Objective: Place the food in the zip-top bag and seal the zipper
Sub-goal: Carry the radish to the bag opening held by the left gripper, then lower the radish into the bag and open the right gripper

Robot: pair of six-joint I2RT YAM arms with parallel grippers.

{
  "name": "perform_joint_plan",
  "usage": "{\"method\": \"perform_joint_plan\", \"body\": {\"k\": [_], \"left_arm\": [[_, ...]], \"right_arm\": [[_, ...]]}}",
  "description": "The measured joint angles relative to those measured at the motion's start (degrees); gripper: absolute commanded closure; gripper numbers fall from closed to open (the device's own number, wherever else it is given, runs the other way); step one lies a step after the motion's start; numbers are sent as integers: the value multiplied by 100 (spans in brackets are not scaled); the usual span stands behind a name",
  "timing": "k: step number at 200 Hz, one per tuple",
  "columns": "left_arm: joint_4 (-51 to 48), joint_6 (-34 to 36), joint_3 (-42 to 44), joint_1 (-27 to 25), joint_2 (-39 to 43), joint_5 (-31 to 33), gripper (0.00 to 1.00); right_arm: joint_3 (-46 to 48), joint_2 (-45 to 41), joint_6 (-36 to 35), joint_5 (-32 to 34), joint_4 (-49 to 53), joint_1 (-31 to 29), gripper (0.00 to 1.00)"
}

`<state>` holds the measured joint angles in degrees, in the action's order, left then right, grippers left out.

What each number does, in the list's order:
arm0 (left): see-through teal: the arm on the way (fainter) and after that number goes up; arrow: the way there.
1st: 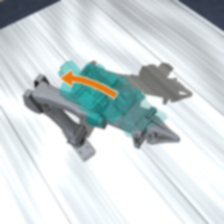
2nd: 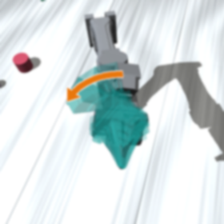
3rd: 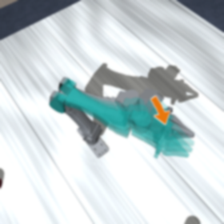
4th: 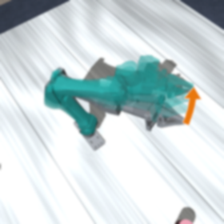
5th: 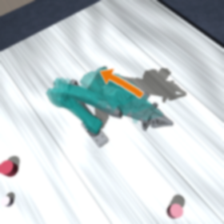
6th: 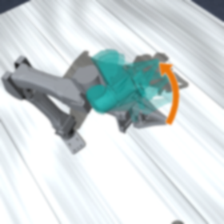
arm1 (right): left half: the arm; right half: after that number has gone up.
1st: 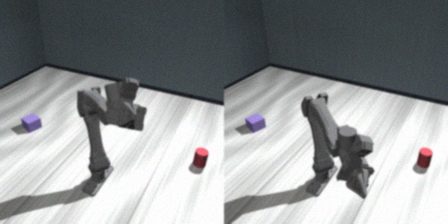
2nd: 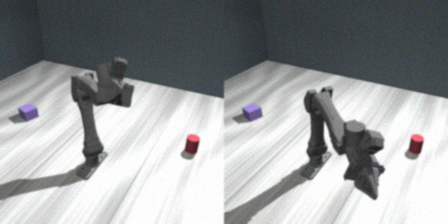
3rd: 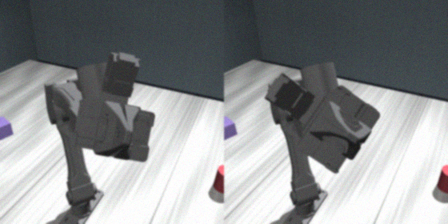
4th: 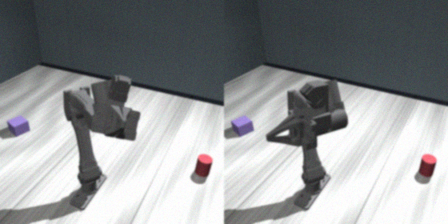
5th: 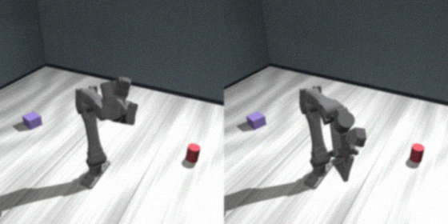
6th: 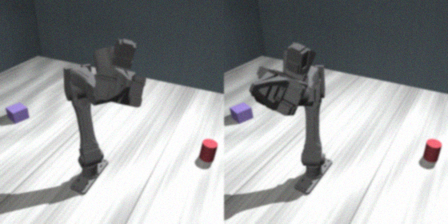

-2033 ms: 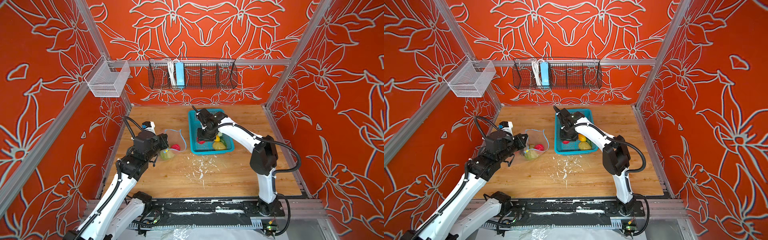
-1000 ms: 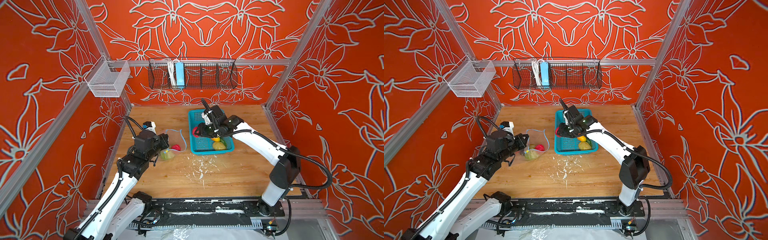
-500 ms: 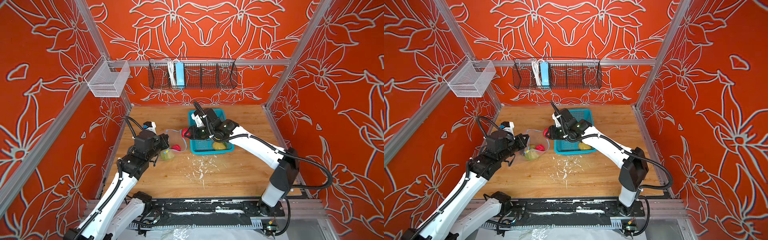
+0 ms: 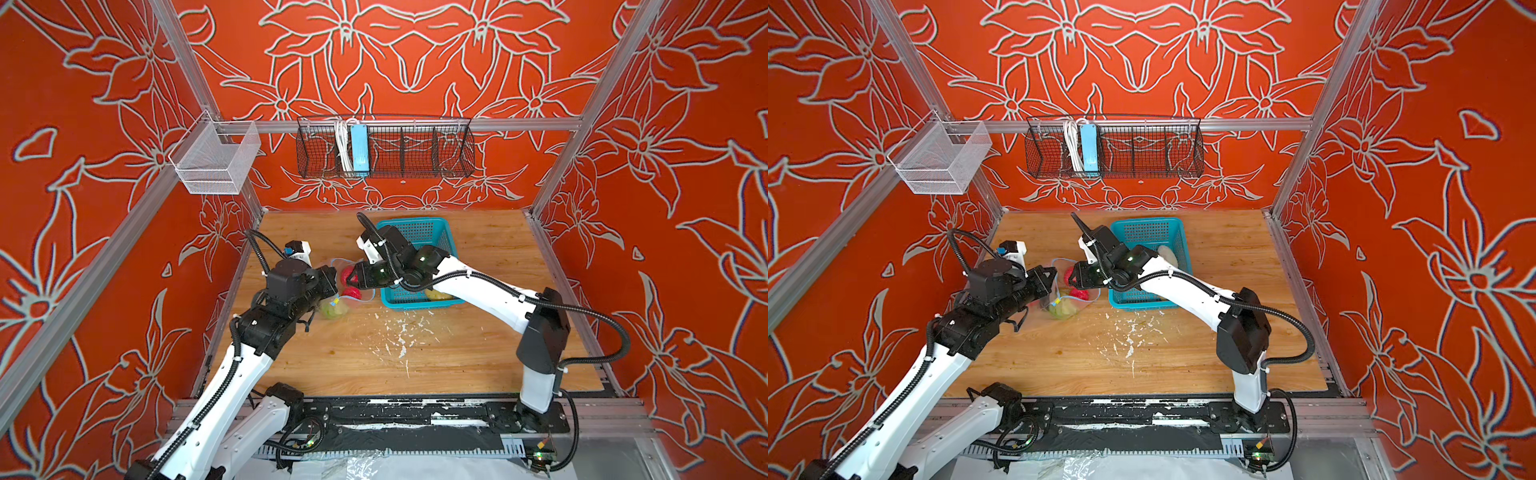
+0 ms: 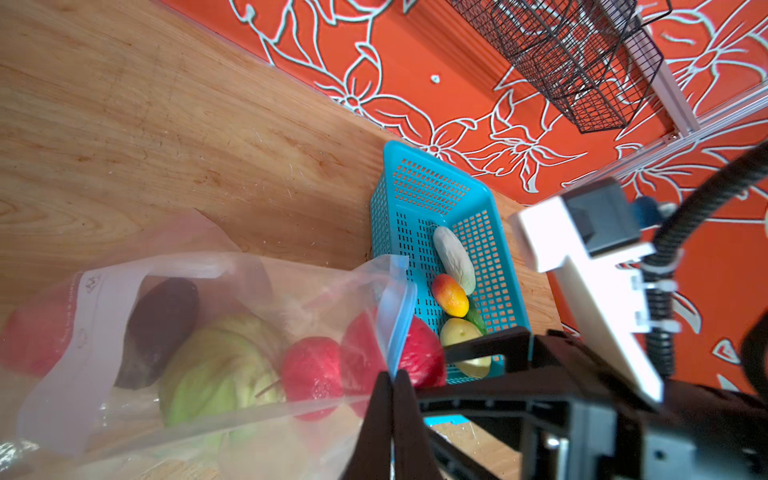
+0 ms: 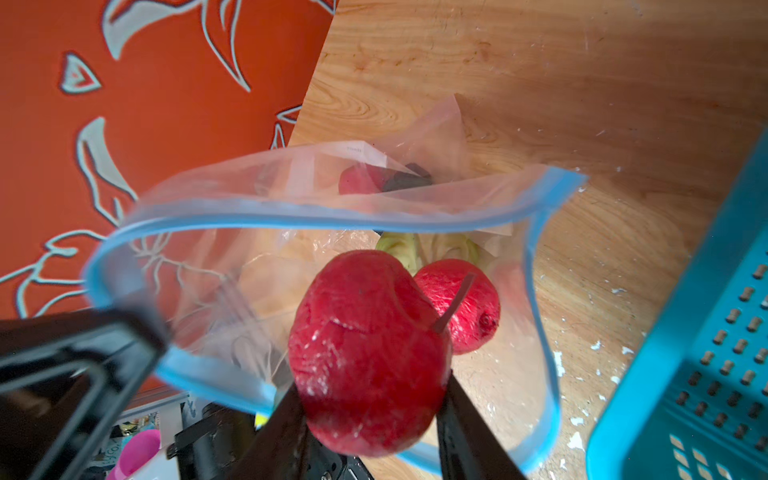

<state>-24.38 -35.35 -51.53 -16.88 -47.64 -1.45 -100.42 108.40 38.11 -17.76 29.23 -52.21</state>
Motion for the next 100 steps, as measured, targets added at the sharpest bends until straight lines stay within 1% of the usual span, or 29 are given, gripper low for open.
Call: {"method": "perform_joint_plan", "body": {"k": [28,39,57,80,90,100], "left_arm": [[-24,0,-17,0,0,-7,100],[-48,0,-31,0,0,-9,100],[-90,2,-90,0,0,-7,100],[-94,20,-142,0,2,0,100],[-131,44,-144,0,9,22,100],[-170,50,-151,2,26,35,100]], "right_arm": [[-402,304,-44,79,-13,-63,59],[-597,446,-50,96,-42,-79,51],[-870,667,-72,98,-68,-103,42],[-949,811,-44,96,-138,-129,30],[-949,828,-44,136,-127,-138,18],[-946,828,-33,175,-118,-129,14]]}}
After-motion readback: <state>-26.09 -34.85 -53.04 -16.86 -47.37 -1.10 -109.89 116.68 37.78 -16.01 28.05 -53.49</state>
